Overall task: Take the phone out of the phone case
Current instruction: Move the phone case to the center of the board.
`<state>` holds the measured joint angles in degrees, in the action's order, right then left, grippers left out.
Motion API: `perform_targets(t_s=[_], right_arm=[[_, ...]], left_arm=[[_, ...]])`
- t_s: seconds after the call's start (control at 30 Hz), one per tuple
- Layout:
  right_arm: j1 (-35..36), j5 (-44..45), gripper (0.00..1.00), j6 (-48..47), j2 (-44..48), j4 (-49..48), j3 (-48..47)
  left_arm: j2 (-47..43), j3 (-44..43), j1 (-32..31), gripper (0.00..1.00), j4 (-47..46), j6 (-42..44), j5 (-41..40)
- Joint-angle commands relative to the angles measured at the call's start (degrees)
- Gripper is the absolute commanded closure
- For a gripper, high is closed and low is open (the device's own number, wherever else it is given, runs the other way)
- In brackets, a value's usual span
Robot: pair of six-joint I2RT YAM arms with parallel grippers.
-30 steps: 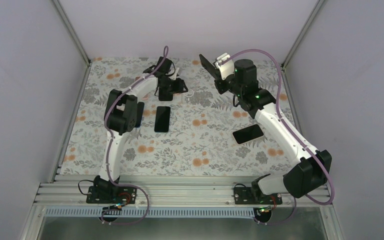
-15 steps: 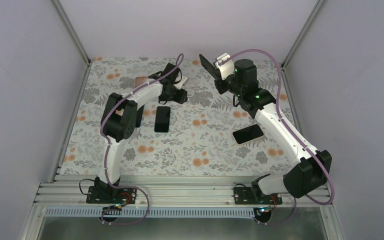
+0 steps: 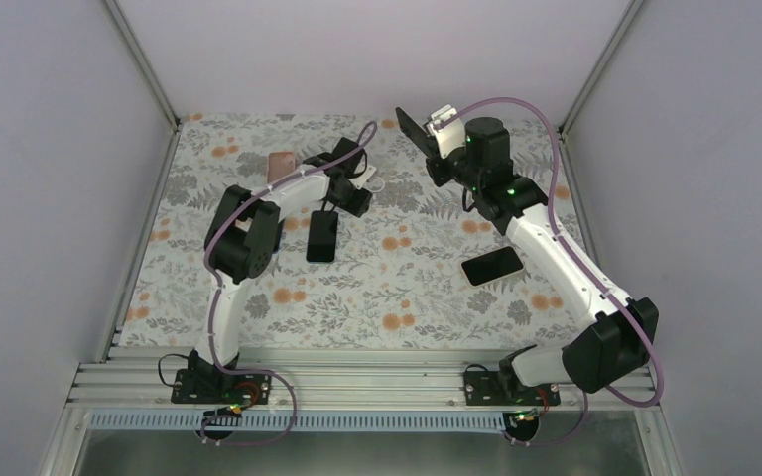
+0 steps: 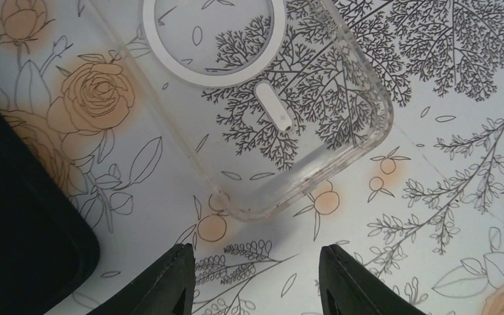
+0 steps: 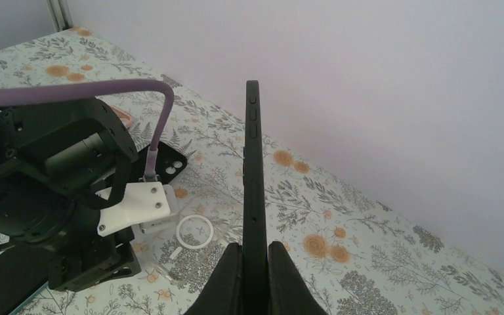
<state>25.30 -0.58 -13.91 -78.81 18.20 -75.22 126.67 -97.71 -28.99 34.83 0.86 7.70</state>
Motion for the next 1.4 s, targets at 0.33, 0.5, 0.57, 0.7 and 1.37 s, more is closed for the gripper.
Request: perform_targets(t_s=[0.33, 0.5, 0.57, 0.7, 1.37], right_arm=[[-1.03, -0.41, 0.96, -0.24, 1.8, -3.08, 0.03], [-1.13, -0.7, 0.96, -0.16, 1.73, -2.98, -0.01], [-1.25, -0.78, 0.96, -0.23, 1.84, -2.99, 0.1], [-1.22, -0.5, 0.96, -0.5, 2.07, -3.03, 0.1], [-0.98, 4.08, 0.96, -12.78, -0.29, -5.28, -12.76]], left_arm=[[8.63, -7.26, -1.93, 0.6, -0.84, 0.25, -6.75], [11.03, -10.88, -1.86, 0.64, -0.13, -0.56, -5.82], [11.58, -12.44, -1.86, 0.64, 0.31, -0.75, -5.32], [10.12, -14.71, -1.33, 0.62, 1.92, -0.98, -4.69], [-21.73, -10.46, 6.89, 0.0, -3.68, -10.36, 14.33]])
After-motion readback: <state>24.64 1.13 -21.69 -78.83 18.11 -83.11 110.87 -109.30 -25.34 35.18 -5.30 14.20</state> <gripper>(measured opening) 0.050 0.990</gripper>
